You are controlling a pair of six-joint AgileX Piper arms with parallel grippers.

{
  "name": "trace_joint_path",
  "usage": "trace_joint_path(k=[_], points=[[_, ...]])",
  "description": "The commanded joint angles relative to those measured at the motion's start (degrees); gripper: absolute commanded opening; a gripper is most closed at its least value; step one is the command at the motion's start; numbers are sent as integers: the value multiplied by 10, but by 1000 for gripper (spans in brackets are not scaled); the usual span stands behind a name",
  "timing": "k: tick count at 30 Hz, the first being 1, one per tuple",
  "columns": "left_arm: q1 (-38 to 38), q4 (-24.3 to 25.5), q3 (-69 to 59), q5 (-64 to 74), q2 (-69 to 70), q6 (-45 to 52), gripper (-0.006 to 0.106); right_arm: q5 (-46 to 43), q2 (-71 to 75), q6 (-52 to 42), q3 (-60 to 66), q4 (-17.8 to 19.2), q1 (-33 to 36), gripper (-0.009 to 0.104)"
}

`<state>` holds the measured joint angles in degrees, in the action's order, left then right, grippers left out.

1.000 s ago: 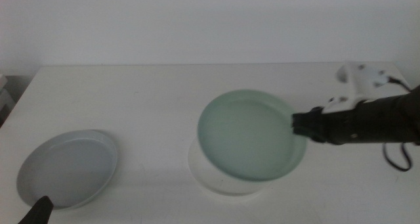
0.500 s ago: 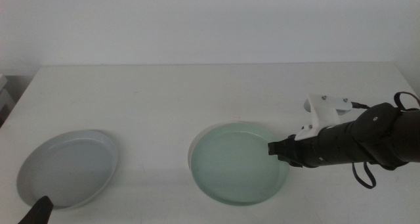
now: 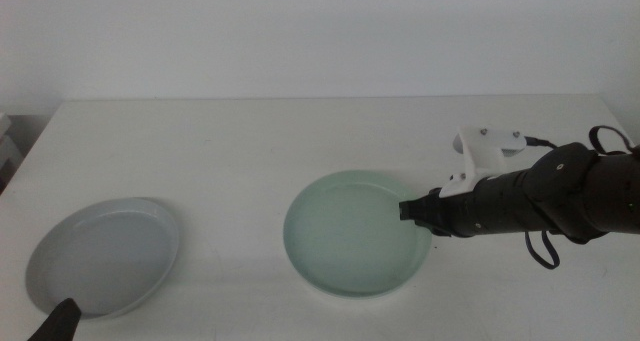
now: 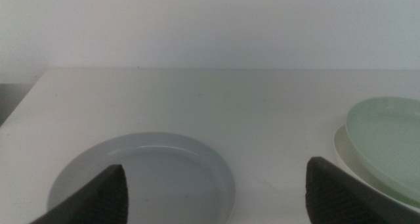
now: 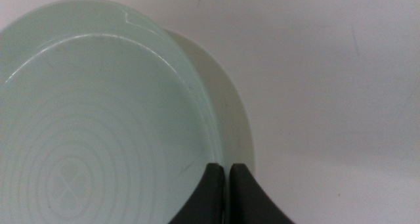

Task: Stack the three bowls on top of each other.

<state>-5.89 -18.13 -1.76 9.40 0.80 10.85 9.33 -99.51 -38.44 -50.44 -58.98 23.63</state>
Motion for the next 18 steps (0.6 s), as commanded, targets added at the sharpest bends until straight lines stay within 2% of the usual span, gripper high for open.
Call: trace_joint_path(k=[1,6,10,14,18], points=[[-4,-6,4,-43,7,-5,92,-17,17,-9,-17,-5,1,-1],[-4,-6,4,-43,7,-5,92,-19,8,-9,-17,-8,1,2],[-4,-6,4,-43,7,-5,92,-23,8,-12,-17,-8,1,12],[-4,-6,4,-43,7,-5,92,-12,10,-13,-25,-8,0,33],[-4,-6,4,-43,7,-5,92,70,38,-6,-59,-9,-6,55]])
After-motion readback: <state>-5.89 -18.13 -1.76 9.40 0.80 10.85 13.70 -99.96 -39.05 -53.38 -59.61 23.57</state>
